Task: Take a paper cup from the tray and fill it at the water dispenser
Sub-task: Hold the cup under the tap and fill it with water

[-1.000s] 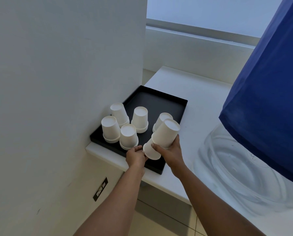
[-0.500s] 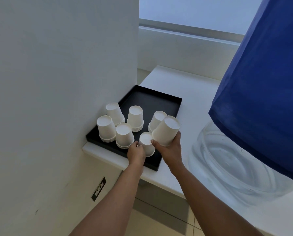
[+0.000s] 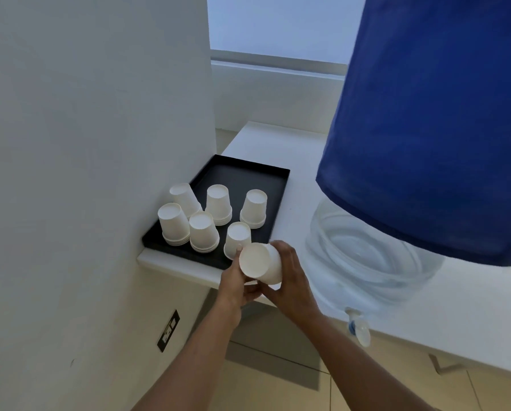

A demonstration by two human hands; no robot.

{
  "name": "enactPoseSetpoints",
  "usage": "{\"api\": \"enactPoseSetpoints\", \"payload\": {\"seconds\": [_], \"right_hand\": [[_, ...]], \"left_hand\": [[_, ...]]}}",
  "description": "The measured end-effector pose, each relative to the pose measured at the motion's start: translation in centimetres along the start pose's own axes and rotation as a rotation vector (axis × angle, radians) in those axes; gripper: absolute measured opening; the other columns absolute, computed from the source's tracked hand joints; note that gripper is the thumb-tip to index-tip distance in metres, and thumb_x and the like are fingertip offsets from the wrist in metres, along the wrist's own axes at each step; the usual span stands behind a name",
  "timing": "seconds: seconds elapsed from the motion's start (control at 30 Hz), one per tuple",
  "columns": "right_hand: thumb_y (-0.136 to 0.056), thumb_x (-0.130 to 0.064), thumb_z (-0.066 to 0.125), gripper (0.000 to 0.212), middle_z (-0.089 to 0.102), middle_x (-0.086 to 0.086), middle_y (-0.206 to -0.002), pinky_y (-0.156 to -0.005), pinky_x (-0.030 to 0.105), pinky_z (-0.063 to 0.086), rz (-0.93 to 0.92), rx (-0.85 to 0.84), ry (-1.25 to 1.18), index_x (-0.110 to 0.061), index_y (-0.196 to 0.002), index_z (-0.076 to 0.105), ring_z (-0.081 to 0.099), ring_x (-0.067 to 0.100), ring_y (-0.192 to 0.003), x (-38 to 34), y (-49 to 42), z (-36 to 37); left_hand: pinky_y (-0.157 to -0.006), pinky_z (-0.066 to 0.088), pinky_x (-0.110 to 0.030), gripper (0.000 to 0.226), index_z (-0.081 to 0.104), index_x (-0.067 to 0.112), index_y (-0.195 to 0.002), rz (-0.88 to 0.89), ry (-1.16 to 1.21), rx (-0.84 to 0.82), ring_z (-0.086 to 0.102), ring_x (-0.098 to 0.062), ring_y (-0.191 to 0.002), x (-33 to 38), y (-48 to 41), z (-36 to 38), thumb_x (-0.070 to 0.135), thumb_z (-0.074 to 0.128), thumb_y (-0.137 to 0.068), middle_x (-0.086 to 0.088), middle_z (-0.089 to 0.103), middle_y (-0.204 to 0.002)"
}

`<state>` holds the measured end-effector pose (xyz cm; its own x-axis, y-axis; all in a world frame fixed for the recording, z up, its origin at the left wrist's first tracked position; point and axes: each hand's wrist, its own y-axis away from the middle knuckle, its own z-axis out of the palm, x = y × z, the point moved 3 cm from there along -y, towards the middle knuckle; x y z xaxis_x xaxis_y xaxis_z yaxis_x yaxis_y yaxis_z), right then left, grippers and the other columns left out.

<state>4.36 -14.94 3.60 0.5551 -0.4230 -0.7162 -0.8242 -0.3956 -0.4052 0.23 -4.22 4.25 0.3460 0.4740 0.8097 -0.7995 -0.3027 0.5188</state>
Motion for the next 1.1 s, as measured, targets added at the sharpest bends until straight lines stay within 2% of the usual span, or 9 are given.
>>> {"api": "enactPoseSetpoints", "payload": {"seconds": [0.1,0.2,0.33,0.4,0.53,0.67,0.83,0.97,1.1], "right_hand": [[-0.067,-0.026,0.072,0.075,0.045,0.006,-0.138,-0.092,0.027,0.045,0.015,-0.023,0.039,-0.031,-0.125,0.025,0.042,0.009,-0.120,-0.3,2.3,-0.9],[-0.067,-0.028,0.073,0.076,0.042,0.005,-0.139,-0.097,0.028,0.043,0.067,-0.082,0.031,-0.034,-0.125,0.023,0.038,0.009,-0.123,-0.1,5.2,-1.3],[-0.061,-0.047,0.065,0.079,0.041,-0.008,-0.127,-0.086,0.000,0.032,0.195,-0.136,-0.063,-0.023,-0.130,0.033,0.043,0.005,-0.114,0.0,9.5,-2.1],[-0.062,-0.037,0.075,0.079,0.047,-0.007,-0.123,-0.078,-0.005,0.034,0.266,-0.137,-0.114,-0.017,-0.129,0.039,0.048,0.007,-0.109,0.3,11.7,-2.6],[-0.059,-0.024,0.086,0.092,0.047,-0.009,-0.128,-0.078,0.003,0.044,0.401,-0.242,-0.245,-0.029,-0.133,0.031,0.049,0.001,-0.111,1.1,15.4,-3.2],[-0.062,-0.030,0.083,0.092,0.043,-0.005,-0.128,-0.083,0.025,0.056,0.576,-0.293,-0.377,-0.032,-0.135,0.027,0.050,0.012,-0.113,2.1,18.0,-3.9],[-0.076,-0.024,0.074,0.064,0.053,-0.003,-0.124,-0.068,0.015,0.051,0.742,-0.151,-0.441,-0.028,-0.129,0.038,0.053,0.011,-0.109,4.1,19.2,-4.8],[-0.075,-0.012,0.073,0.057,0.058,-0.008,-0.111,-0.065,0.015,0.052,0.803,-0.123,-0.499,-0.026,-0.122,0.044,0.057,0.007,-0.099,6.3,19.5,-5.7],[-0.073,-0.009,0.072,0.059,0.061,0.006,-0.117,-0.066,0.016,0.054,0.825,-0.091,-0.512,-0.020,-0.125,0.047,0.060,0.017,-0.105,8.8,19.6,-6.4]], "left_hand": [[-0.066,0.052,-0.032,0.030,0.061,0.016,-0.088,-0.016,-0.052,-0.113,0.060,-0.022,-0.076,-0.9,1.5,-0.5,0.040,0.044,-0.092,-0.007,0.062,-0.087],[-0.053,0.053,-0.026,0.026,0.060,0.008,-0.092,0.006,-0.096,-0.164,0.060,-0.019,-0.075,-2.2,2.9,-0.9,0.032,0.049,-0.091,-0.007,0.063,-0.085],[-0.061,0.055,-0.037,0.015,0.054,0.007,-0.081,-0.022,-0.139,-0.171,0.059,-0.023,-0.079,-4.4,4.4,-1.4,0.019,0.054,-0.090,-0.011,0.060,-0.089],[-0.065,0.054,-0.039,0.016,0.052,0.006,-0.076,0.002,-0.200,-0.175,0.057,-0.025,-0.082,-5.7,5.1,-1.4,0.015,0.055,-0.089,-0.010,0.058,-0.087],[-0.062,0.052,-0.032,0.017,0.054,0.009,-0.070,0.132,-0.368,-0.169,0.055,-0.023,-0.082,-7.5,5.7,-0.8,0.013,0.061,-0.085,-0.008,0.058,-0.083],[-0.059,0.040,-0.022,0.023,0.054,0.020,-0.062,0.323,-0.737,-0.230,0.052,-0.013,-0.069,-8.7,6.4,1.3,0.011,0.068,-0.078,0.002,0.057,-0.070],[-0.064,0.038,-0.012,0.009,0.061,0.012,-0.078,0.501,-1.085,-0.332,0.054,-0.013,-0.087,-11.8,6.8,3.9,0.014,0.070,-0.077,-0.001,0.060,-0.091],[-0.070,0.033,-0.004,0.012,0.062,0.003,-0.084,0.626,-1.098,-0.430,0.054,-0.018,-0.101,-13.9,6.9,5.8,0.010,0.068,-0.076,-0.006,0.061,-0.101],[-0.078,0.033,-0.001,0.013,0.064,0.006,-0.080,0.642,-1.046,-0.475,0.052,-0.012,-0.099,-15.1,6.6,7.4,0.010,0.073,-0.071,0.006,0.055,-0.095]]}}
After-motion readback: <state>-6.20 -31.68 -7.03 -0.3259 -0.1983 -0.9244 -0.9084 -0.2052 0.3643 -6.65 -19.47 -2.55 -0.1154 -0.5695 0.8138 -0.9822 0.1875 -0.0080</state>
